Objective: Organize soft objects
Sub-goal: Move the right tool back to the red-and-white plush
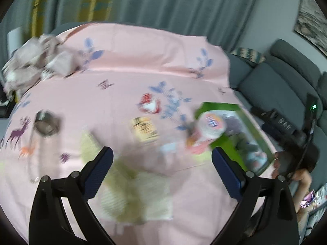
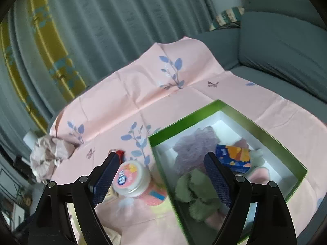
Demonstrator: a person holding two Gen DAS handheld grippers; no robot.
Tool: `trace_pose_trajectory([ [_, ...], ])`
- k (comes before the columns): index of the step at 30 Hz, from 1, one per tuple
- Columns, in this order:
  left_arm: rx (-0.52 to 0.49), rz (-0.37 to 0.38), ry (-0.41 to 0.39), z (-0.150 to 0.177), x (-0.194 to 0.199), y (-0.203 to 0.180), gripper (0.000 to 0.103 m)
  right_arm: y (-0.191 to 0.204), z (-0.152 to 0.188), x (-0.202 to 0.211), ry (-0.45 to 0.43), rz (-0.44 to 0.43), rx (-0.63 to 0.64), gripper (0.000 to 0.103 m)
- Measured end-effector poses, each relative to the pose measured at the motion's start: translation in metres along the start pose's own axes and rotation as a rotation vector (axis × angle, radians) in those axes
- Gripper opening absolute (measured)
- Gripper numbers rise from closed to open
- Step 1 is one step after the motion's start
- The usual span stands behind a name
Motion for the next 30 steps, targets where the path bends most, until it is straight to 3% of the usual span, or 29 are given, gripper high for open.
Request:
trace_pose_trajectory([
  [9, 0.102, -0.073, 0.033, 0.032, -0.016, 0.060, 0.096, 0.065, 0.023, -0.006, 0.050, -0.054, 0.140, 0.085],
  [15, 0.147, -0.082, 0.060, 0.035, -0.021, 0.078, 0.096, 0.125, 0.041, -0.024, 0.180, -0.135, 0.180, 0.085],
  [19, 0.173, -0.070, 0.058, 0.033, -0.018, 0.084, 0.096, 0.169, 0.047, -0.065, 0.297, -0.138, 0.205, 0.085],
  [22, 0.194, -0.078, 0.057, 0.032, -0.018, 0.089, 0.096, 0.190, 0.055, -0.109, 0.375, -0.095, 0.207, 0.080],
  [24, 0.207, -0.080, 0.065, 0.033, -0.019, 0.094, 0.096, 0.196, 0.062, -0.141, 0.398, -0.021, 0.229, 0.077],
  [28, 0.233, -0.059, 0.077, 0.032, -0.021, 0.097, 0.095, 0.188, 0.080, -0.198, 0.441, 0.151, 0.289, 0.072],
  [30, 0.244, -0.056, 0.078, 0.032, -0.022, 0.099, 0.095, 0.177, 0.092, -0.219, 0.483, 0.186, 0.286, 0.070],
])
Point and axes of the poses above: each gripper's, at about its wrist camera, not at the fingertips, and x roughly against the way its jaws point, y to its left, z to its underside, the point moved 9 cm from there along -x, roughly the way its jaws point, and after that the axes turned 3 degrees about -y, right-handed, at the moved point
